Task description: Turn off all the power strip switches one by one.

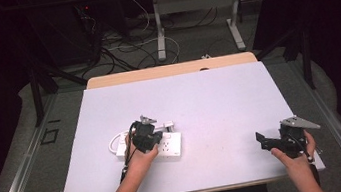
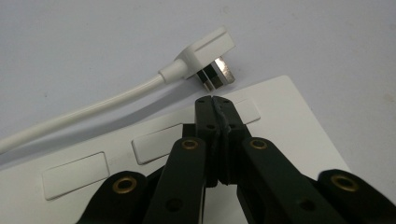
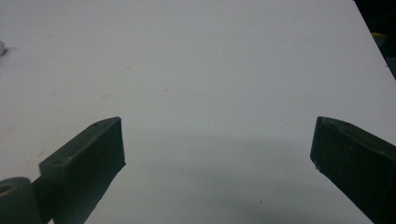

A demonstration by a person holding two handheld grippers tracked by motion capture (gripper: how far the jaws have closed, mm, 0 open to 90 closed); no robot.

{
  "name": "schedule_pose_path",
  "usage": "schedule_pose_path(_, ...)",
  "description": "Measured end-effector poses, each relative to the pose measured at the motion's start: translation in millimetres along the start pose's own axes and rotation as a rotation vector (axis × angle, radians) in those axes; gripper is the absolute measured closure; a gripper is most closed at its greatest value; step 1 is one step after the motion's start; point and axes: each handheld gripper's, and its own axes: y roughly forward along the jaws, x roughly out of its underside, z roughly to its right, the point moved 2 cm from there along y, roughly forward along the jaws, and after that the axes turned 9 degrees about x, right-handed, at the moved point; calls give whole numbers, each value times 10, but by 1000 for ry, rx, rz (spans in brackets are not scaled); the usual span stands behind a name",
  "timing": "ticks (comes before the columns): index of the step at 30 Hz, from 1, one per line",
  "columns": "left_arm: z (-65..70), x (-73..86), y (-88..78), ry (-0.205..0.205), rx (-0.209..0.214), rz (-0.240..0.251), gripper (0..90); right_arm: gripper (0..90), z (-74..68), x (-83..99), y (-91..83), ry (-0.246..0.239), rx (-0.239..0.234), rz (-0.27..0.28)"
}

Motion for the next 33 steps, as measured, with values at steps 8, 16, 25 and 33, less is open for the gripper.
schedule_pose_path(8,71,-29,22,14,10,0,900,23,4,-1,-13,0,-3,-19)
schedule_pose_path(16,105,-59,76,21,16,5,900,23,3,1,-5,0,2,1)
schedule_pose_path(25,145,-84,126,33,22,-1,900,23,8,-1,-20,2,-2,-19)
schedule_pose_path(33,156,-102,149,33,27,5,900,23,12,1,-24,-3,-4,-21)
